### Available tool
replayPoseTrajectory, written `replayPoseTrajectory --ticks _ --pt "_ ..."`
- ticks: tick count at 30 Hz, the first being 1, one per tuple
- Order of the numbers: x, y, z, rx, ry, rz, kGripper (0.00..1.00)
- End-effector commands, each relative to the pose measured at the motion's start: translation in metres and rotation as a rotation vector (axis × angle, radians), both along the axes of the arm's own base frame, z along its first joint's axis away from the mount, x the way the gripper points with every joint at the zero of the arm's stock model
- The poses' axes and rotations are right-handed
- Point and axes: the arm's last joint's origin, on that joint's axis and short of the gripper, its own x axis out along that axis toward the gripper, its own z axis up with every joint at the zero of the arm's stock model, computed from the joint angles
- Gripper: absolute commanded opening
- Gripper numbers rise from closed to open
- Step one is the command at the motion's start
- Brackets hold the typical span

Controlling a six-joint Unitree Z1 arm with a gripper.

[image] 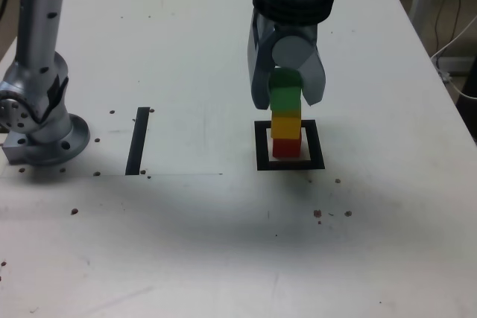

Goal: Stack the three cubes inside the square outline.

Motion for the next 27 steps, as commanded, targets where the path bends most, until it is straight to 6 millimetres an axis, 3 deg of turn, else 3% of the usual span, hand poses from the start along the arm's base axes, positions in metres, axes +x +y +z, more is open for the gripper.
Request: replayPoseTrajectory --ticks 1,21,27 --pt "0.0016 0.0007 -0.0021 0.001 0.004 -0.003 0.29" --pt "0.0061 0.0027 -0.0077 -0.016 0.015 0.006 0.33" --pt "0.0068 0.0021 -0.0090 -0.029 0.015 0.013 0.48"
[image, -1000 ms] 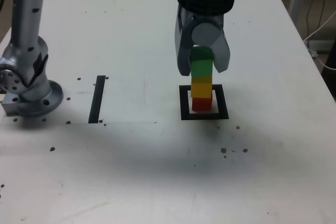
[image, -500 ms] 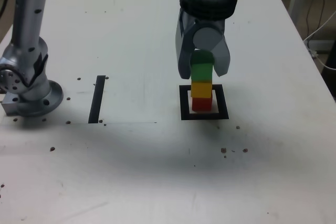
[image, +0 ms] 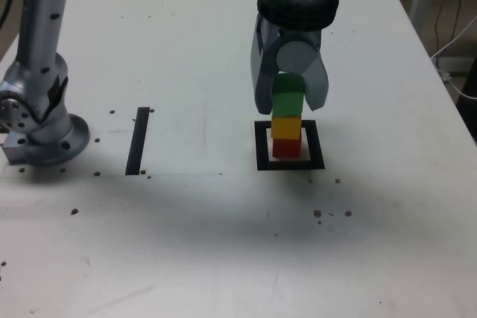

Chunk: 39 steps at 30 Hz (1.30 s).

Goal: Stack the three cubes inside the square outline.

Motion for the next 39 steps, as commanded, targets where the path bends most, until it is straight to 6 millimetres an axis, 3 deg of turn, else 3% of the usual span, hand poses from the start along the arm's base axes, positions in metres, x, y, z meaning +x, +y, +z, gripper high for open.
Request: replayPoseTrajectory --ticks 1,8,15,24,39 --pt "0.001 0.000 -0.003 -0.004 0.005 0.006 0.51" --pt "0.000 0.000 -0.005 -0.013 0.010 0.023 0.68" --pt "-0.002 0.001 -0.001 0.007 -0.005 0.038 0.98" --pt "-0.013 0.003 0.021 0.016 -0.053 0.028 1.00" --pt "-0.063 0.009 0.034 0.056 -0.002 0.026 1.00"
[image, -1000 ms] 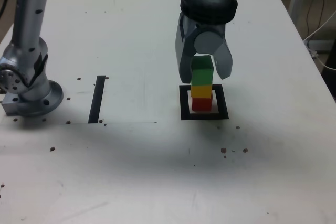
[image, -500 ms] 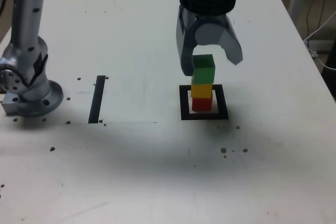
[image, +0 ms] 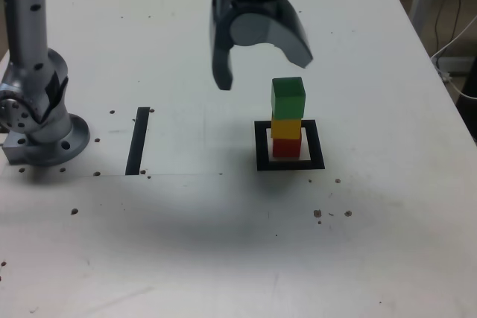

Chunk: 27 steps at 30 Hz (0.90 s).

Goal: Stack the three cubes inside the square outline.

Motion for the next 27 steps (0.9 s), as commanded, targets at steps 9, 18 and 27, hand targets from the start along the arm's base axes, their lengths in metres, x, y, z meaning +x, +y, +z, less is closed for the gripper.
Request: replayPoseTrajectory --ticks 9,18,27 --pt "-0.051 0.005 -0.009 -0.019 0.043 -0.067 1.00" --pt "-0.096 0.008 -0.038 -0.042 0.057 -0.072 1.00" --pt "-0.125 0.012 -0.058 -0.007 0.109 -0.076 1.00"
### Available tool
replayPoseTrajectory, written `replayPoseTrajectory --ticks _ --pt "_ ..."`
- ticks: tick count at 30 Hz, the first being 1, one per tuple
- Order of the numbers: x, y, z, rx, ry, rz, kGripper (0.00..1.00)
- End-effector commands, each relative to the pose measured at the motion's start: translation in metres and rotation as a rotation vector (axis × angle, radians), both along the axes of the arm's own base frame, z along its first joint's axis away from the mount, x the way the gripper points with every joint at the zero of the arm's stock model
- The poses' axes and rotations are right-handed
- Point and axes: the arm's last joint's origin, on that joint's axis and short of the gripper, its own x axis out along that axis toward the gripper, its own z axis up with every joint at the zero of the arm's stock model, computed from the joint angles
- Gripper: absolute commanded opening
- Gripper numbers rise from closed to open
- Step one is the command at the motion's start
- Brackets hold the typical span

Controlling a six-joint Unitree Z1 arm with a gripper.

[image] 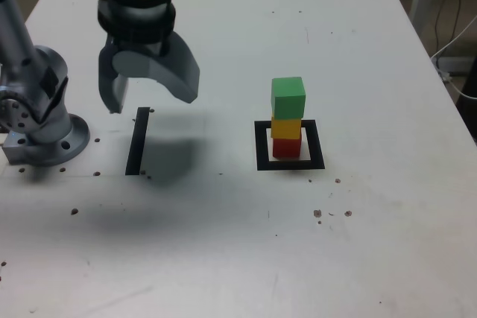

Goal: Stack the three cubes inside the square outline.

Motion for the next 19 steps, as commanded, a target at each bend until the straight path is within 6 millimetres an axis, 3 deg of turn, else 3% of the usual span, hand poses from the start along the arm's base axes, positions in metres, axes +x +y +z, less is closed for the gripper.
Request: replayPoseTrajectory --ticks 1,12,19 --pt "-0.003 0.001 0.000 -0.004 -0.027 0.002 1.00" --pt "-0.021 0.010 -0.017 0.013 -0.097 0.035 1.00" --pt "-0.032 0.008 -0.017 -0.055 -0.071 -0.059 1.00"
